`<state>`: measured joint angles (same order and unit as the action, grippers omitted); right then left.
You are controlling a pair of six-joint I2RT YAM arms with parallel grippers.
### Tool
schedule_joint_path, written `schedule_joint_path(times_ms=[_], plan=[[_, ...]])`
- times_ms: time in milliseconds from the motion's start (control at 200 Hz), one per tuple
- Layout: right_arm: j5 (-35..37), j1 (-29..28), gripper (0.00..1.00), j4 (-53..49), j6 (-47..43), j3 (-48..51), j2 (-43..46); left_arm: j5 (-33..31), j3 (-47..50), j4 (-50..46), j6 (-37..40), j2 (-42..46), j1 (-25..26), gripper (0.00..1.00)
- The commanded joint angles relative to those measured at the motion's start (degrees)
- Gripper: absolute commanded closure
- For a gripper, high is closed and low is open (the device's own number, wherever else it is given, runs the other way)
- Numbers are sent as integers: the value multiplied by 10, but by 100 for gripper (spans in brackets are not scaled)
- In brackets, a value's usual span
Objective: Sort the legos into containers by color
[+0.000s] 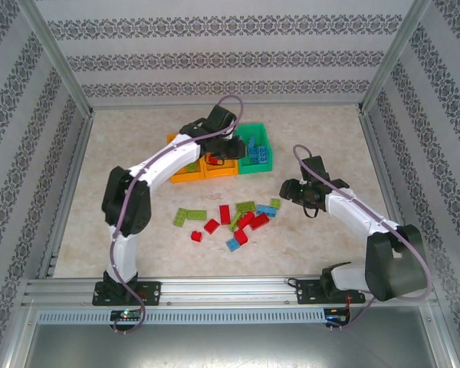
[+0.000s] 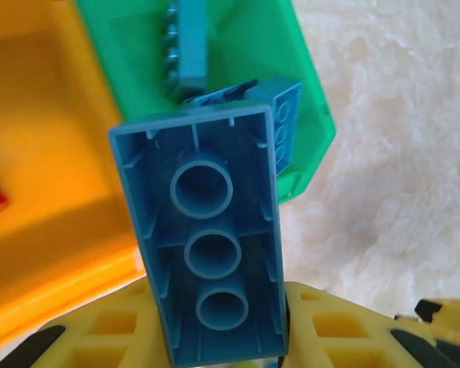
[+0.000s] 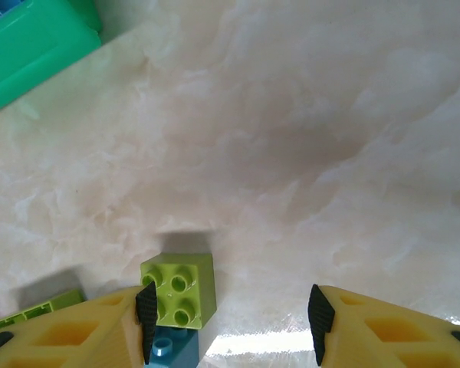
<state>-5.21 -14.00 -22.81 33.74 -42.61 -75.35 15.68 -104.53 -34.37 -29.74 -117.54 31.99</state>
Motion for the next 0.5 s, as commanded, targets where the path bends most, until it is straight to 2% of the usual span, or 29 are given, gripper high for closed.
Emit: schedule_joint_path(times_ms=[0, 355, 495], plan=[[6, -16, 43, -18, 4, 12, 22, 45, -74, -18, 33, -53, 9, 70], [22, -69, 41, -43, 4, 40, 57, 41, -241, -85, 56, -183, 10, 67], [24, -88, 41, -40, 6, 44, 61, 35, -263, -98, 39, -208, 10, 64]])
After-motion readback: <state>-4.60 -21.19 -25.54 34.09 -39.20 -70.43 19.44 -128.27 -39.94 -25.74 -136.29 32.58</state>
